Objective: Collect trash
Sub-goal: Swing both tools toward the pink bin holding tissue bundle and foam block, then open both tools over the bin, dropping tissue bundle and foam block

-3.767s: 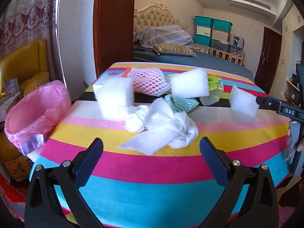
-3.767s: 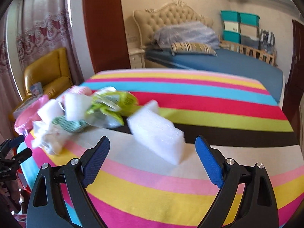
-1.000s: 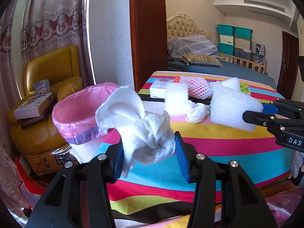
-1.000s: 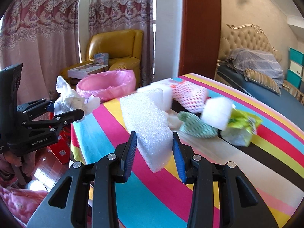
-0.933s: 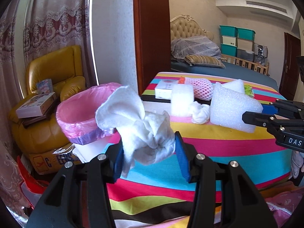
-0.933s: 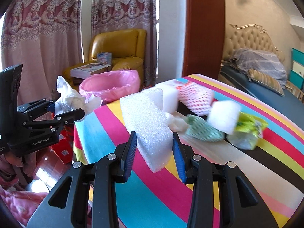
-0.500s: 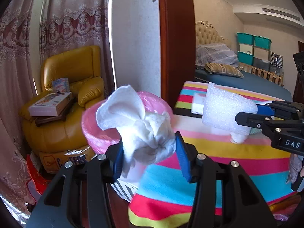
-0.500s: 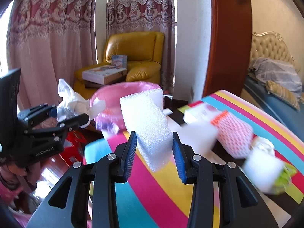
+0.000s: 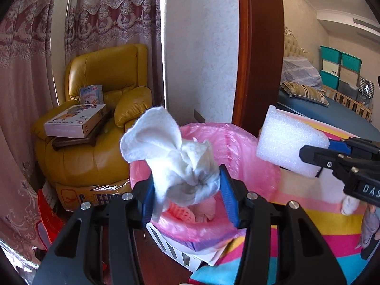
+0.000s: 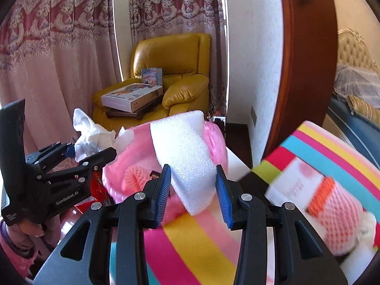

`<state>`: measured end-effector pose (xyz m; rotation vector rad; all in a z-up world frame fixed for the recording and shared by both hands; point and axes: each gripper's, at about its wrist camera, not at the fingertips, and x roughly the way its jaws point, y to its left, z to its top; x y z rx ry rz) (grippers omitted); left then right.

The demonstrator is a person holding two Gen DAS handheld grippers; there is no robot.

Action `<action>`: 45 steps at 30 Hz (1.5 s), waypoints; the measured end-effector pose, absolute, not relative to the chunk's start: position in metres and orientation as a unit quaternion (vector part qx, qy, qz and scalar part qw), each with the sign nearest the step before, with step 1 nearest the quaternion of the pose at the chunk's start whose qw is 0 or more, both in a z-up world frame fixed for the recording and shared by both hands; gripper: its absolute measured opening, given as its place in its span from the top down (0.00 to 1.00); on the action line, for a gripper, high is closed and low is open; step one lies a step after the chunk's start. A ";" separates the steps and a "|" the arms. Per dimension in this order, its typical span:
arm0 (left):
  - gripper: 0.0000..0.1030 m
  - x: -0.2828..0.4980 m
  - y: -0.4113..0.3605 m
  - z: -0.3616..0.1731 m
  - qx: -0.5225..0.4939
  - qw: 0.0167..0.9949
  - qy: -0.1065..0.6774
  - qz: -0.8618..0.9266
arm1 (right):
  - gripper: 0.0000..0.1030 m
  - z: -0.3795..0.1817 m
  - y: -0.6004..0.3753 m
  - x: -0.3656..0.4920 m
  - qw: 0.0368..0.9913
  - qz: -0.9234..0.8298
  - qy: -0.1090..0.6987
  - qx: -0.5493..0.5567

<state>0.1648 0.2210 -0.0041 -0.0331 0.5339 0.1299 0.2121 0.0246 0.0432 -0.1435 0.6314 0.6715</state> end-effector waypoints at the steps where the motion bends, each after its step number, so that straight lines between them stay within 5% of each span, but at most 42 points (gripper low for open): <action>1: 0.51 0.171 0.224 -0.004 -0.014 0.962 0.264 0.065 | 0.62 0.043 0.030 0.216 0.894 0.322 0.302 -0.074; 3: 0.45 0.181 0.228 -0.004 -0.002 0.962 0.265 0.069 | 0.61 0.044 0.039 0.224 0.897 0.321 0.295 -0.077; 5: 0.22 0.188 0.231 -0.004 0.008 0.962 0.259 0.083 | 0.58 0.045 0.048 0.233 0.900 0.316 0.288 -0.085; 8: 0.13 0.189 0.236 -0.004 0.016 0.963 0.247 0.110 | 0.41 0.049 0.044 0.236 0.903 0.317 0.281 -0.074; 11: 0.04 0.179 0.236 -0.006 0.011 0.964 0.241 0.113 | 0.39 0.054 0.031 0.225 0.907 0.319 0.266 -0.070; 25: 0.05 0.104 0.175 -0.025 0.013 0.968 0.240 0.067 | 0.39 0.045 -0.063 0.132 0.921 0.283 0.248 -0.097; 45: 0.05 0.091 0.067 -0.060 0.026 0.956 0.290 -0.041 | 0.39 -0.006 -0.204 0.113 0.934 0.154 0.322 -0.014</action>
